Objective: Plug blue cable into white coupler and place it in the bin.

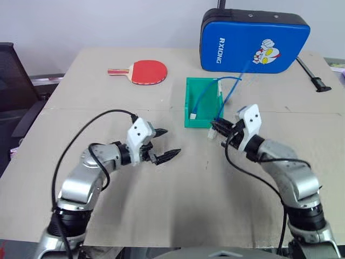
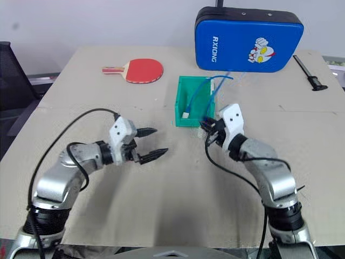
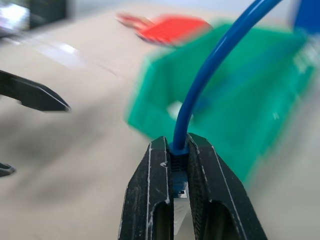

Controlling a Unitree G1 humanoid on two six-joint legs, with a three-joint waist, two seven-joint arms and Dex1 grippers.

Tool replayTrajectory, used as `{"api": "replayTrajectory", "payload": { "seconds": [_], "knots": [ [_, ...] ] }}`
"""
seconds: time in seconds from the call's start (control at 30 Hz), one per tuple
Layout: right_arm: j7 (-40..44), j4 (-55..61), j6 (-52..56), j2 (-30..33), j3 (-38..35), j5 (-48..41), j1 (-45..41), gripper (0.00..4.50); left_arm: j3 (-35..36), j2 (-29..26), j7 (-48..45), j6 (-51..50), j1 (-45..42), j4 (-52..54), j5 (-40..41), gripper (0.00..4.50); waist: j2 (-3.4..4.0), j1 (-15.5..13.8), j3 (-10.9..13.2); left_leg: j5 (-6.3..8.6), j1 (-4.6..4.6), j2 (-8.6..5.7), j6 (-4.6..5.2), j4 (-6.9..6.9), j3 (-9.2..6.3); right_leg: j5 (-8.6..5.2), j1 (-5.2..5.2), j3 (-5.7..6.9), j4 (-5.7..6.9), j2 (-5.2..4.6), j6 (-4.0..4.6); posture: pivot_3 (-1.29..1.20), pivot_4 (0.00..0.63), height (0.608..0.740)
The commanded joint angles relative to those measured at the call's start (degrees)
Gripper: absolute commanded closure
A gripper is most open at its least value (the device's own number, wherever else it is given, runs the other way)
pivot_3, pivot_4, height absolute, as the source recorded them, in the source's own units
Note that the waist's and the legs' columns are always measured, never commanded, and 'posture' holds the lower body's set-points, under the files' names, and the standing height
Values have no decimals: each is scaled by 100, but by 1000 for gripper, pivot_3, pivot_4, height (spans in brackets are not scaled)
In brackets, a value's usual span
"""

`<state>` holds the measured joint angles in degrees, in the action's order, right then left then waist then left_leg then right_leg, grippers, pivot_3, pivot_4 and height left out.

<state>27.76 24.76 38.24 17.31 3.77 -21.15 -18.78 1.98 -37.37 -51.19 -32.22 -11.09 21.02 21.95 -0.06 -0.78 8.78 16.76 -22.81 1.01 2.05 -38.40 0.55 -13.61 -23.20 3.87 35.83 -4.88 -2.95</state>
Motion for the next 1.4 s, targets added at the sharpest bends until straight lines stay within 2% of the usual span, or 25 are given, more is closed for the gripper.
{"api": "replayTrajectory", "payload": {
  "seconds": [0.03, 0.17, 0.3, 0.43, 0.47, 0.53, 0.73, 0.87, 1.0, 1.07, 1.2, 1.27, 1.33, 1.4],
  "knots": [
    [416, -556, 139, 133, -319, -446, -795, 4500, 367, -334, -29, -432, -86, 570, 433, 32, -19, 24, 30, 0, 0, 0, 0, 0, 3, 0, 0, -2, 0, 0, -1, 0, 150, 728],
    [874, -1750, 234, 184, -271, -599, -1748, 4500, 691, -605, 81, -999, -219, 919, 906, 32, -28, 62, 46, -1, 2, -1, 0, -7, 27, 3, -4, -21, 6, 1, -3, 0, 150, 728],
    [1062, -3222, -278, 144, -277, -287, -2645, 4500, 902, -783, 248, -1306, -302, 1127, 1134, 32, -28, 103, 47, -3, 5, 0, -2, -4, 32, 3, -5, -23, 7, 4, -3, 0, 150, 728],
    [1328, -4375, -789, 143, -249, -33, -3356, 4500, 1070, -684, 628, -1466, -364, 1256, 1289, 32, -31, 141, 49, -3, 2, 1, -3, -3, 42, 3, -8, -30, 5, 3, -4, 0, 150, 728],
    [1361, -4571, -910, 106, -265, 7, -3485, 3713, 1112, -652, 750, -1529, -383, 1263, 1329, 0, -31, 142, 48, -3, 2, 1, -3, -3, 47, 4, -9, -33, 5, 2, -4, 0, 150, 728],
    [1384, -4864, -1132, 44, -297, 87, -3648, 2943, 1140, -630, 921, -1561, -416, 1279, 1340, 0, -31, 152, 48, -3, 2, 2, -4, -2, 49, 4, -11, -35, 6, 2, -5, 0, 150, 728],
    [1335, -5228, -1699, -59, -523, 142, -3878, 41, 1153, -581, 1363, -1660, -464, 1329, 1346, 0, -31, 150, 48, -7, 2, 5, -10, -3, 53, 4, -14, -38, 11, 3, -5, 0, 150, 728],
    [1641, -4104, -1478, 278, -673, -133, -3275, 41, 1153, -611, 1478, -1613, -317, 1416, 1319, 0, -32, 131, 48, -8, 2, 5, -11, -4, 53, 5, -14, -39, 12, 2, -6, 0, 150, 728],
    [2005, -2589, -866, 901, -955, -684, -1971, 41, 1152, -620, 1773, -1364, 180, 1601, 917, 0, -34, 101, 46, -7, -3, 7, -13, 3, 48, 5, -14, -32, 12, -1, -7, 0, 150, 728],
    [2201, -2239, -960, 1154, -1180, -844, -1286, 41, 1122, -568, 1925, -1087, 521, 1664, 608, 0, -35, 96, 46, -7, -3, 6, -13, 3, 54, 5, -14, -33, 9, -2, -7, 0, 150, 728],
    [3007, -2237, -1670, 1578, -1505, -939, -3, 41, 1112, -111, 2172, -426, 1466, 1831, 254, 0, -33, 99, 46, -7, 12, 5, -12, -2, 68, 5, -13, -50, 13, -2, -7, 0, 150, 728],
    [3443, -2470, -2308, 1853, -1390, -604, 558, 41, 1064, 235, 2194, 127, 2073, 1749, 57, 0, -32, 104, 44, -6, 27, 6, -10, -7, 74, 7, -6, -60, 19, 0, -6, 0, 150, 728],
    [3698, -2871, -2813, 1867, -1483, -576, 919, 41, 944, 519, 2110, 871, 2707, 1409, -265, 0, -33, 114, 44, -5, 45, 8, -8, -7, 78, 7, 7, -66, 21, 1, -5, 0, 150, 728],
    [3898, -3287, -3250, 1861, -1560, -538, 1125, 41, 786, 557, 1860, 1475, 3216, 1114, -542, 0, -33, 117, 44, 7, 68, 12, 13, -5, 84, 6, 20, -73, 25, 6, -1, 0, 150, 728]
  ]
}}
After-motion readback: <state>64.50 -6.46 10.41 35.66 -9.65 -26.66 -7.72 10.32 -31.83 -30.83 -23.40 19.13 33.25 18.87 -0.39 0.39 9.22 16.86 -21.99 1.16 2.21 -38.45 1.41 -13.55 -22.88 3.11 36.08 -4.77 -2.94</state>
